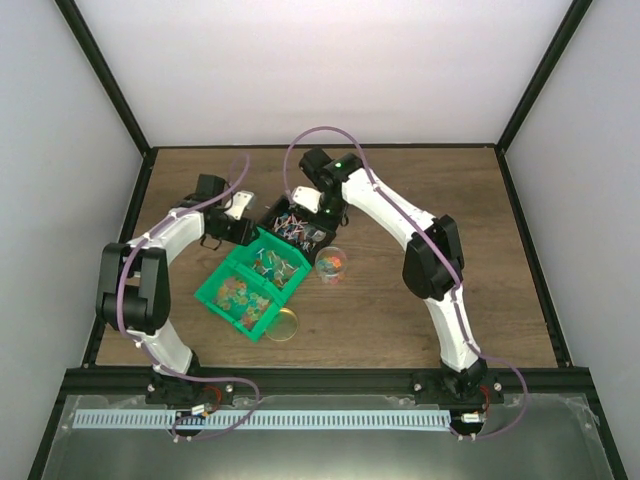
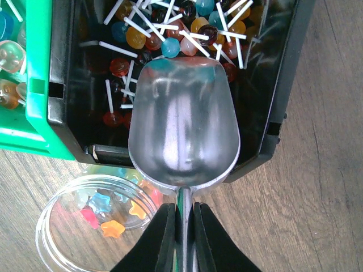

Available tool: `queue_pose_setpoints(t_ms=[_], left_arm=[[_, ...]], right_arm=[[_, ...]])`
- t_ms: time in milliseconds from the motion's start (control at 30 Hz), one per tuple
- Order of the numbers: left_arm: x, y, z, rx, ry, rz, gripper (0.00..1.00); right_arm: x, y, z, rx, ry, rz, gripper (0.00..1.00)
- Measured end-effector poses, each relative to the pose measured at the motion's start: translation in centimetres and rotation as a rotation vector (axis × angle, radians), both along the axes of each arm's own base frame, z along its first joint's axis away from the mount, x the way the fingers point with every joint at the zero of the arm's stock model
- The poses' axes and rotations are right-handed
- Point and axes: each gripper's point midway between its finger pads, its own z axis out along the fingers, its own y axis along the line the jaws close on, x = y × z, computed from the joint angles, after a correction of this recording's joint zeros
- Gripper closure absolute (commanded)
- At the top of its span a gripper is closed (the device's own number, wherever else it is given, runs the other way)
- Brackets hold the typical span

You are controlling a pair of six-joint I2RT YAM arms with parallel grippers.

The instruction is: Pack the candies

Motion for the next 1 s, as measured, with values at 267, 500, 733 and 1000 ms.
queue_pose_setpoints(t_ms=[267, 500, 733, 1000], left_arm=[[-0.2, -0.8, -0.4, -0.016, 0.014, -0.023, 0.6], [-0.7, -1.0, -1.4, -0.011, 0.045, -0.034, 0.64], [-0.6, -0.8, -1.6, -0.003, 0.046, -0.031, 0.66], [-0.5, -0.8, -1.9, 0.0, 0.054, -0.034, 0.67]], right_arm=[[0.0, 0.3, -0.2, 0.02, 0.018, -0.01, 0.99], [0.5, 1.1, -0.3, 0.059, 0.017, -0.022, 0.99], [0.7, 3.5, -1.4, 0.188, 0.009, -0.001, 0.99], [1.1, 4.7, -2.0, 0.259, -0.009, -0.007, 0.99]])
